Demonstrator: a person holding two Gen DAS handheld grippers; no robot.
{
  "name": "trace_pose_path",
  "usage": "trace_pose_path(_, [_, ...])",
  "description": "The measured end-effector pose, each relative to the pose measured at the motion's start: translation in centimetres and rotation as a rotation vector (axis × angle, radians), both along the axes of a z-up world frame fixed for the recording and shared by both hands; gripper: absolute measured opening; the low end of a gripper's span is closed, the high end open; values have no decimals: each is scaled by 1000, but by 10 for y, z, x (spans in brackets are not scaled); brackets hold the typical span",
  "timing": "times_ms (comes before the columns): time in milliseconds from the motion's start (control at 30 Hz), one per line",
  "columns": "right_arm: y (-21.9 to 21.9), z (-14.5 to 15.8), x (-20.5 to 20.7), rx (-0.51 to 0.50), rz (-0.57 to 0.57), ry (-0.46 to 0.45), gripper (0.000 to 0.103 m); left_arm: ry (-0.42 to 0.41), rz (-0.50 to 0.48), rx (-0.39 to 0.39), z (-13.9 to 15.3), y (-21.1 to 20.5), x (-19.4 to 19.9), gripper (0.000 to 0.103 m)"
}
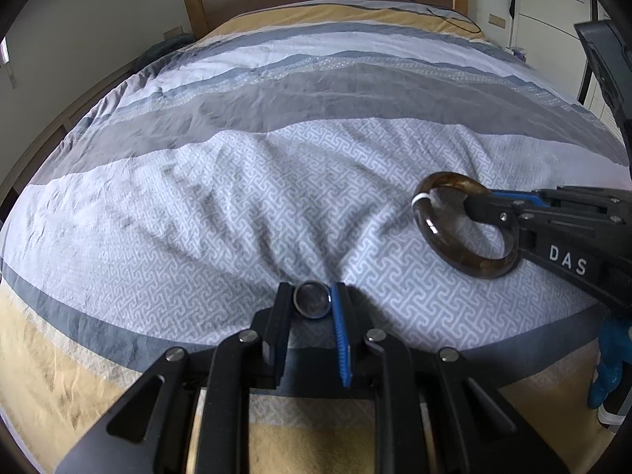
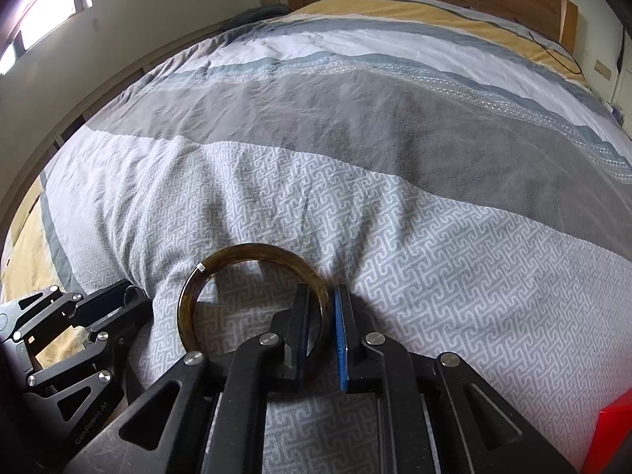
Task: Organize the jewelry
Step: 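Lift the ring and brown bangle and carry them over the red box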
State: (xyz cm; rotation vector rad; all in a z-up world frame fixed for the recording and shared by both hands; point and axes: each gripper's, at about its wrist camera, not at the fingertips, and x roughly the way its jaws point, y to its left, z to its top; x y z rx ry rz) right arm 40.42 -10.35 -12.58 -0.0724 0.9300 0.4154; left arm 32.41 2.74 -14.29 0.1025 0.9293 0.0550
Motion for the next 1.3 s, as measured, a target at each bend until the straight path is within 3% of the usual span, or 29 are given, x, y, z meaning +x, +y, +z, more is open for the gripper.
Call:
trace_pose_path(467, [-31, 38, -34, 61, -53, -34, 10, -33, 8, -47, 28, 1, -16, 18])
trace_pose_path(800, [-53, 79, -75, 81, -95, -86, 10, -91, -29, -70, 76, -14, -46, 18])
trace_pose_path(1067, [-114, 111, -119, 96, -185, -132, 10, -142, -111, -77, 118, -71, -64, 18])
trace_pose_path(1300, [-208, 124, -146, 83, -317, -152, 10, -145, -242, -116, 129, -152, -68, 18])
